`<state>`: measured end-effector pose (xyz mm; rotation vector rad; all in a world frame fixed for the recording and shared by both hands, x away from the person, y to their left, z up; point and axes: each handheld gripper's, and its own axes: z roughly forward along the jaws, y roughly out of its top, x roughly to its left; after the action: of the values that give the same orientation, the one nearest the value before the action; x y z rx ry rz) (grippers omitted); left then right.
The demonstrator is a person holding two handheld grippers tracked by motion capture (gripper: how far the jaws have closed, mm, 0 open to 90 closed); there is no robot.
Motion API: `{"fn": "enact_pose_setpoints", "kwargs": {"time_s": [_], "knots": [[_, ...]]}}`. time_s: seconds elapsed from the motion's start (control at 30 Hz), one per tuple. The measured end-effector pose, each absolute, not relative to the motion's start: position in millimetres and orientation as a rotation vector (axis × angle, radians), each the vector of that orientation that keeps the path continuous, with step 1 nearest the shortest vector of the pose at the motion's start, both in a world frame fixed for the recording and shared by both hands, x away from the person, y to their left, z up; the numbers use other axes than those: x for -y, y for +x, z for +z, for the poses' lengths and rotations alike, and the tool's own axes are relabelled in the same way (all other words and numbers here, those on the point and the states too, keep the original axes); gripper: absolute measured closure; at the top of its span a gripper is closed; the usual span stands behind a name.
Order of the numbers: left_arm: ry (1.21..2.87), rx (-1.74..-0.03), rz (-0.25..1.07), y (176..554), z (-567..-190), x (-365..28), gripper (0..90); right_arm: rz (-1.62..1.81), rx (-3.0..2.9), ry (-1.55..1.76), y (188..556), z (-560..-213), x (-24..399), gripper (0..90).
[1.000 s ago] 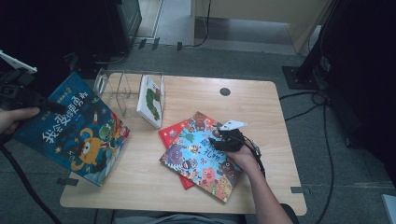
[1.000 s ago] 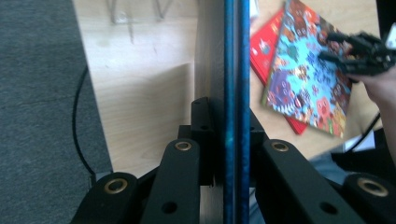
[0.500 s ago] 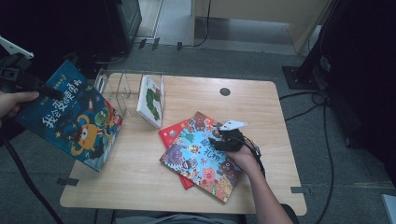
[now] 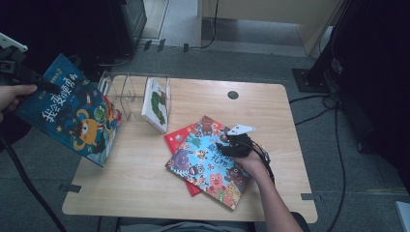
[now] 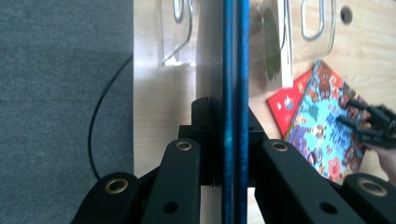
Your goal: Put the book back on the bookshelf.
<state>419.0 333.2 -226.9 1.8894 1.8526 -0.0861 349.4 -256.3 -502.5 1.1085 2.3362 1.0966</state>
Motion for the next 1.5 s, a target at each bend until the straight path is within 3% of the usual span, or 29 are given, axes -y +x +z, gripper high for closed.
{"fn": "enact_pose_setpoints", "kwargs": {"time_s": [1.5], "knots": [[1.783, -1.866, -0.13, 528, -251, -326, 82.4, 1.153, -2.275, 1.137, 316, -507, 265, 43.4]]}}
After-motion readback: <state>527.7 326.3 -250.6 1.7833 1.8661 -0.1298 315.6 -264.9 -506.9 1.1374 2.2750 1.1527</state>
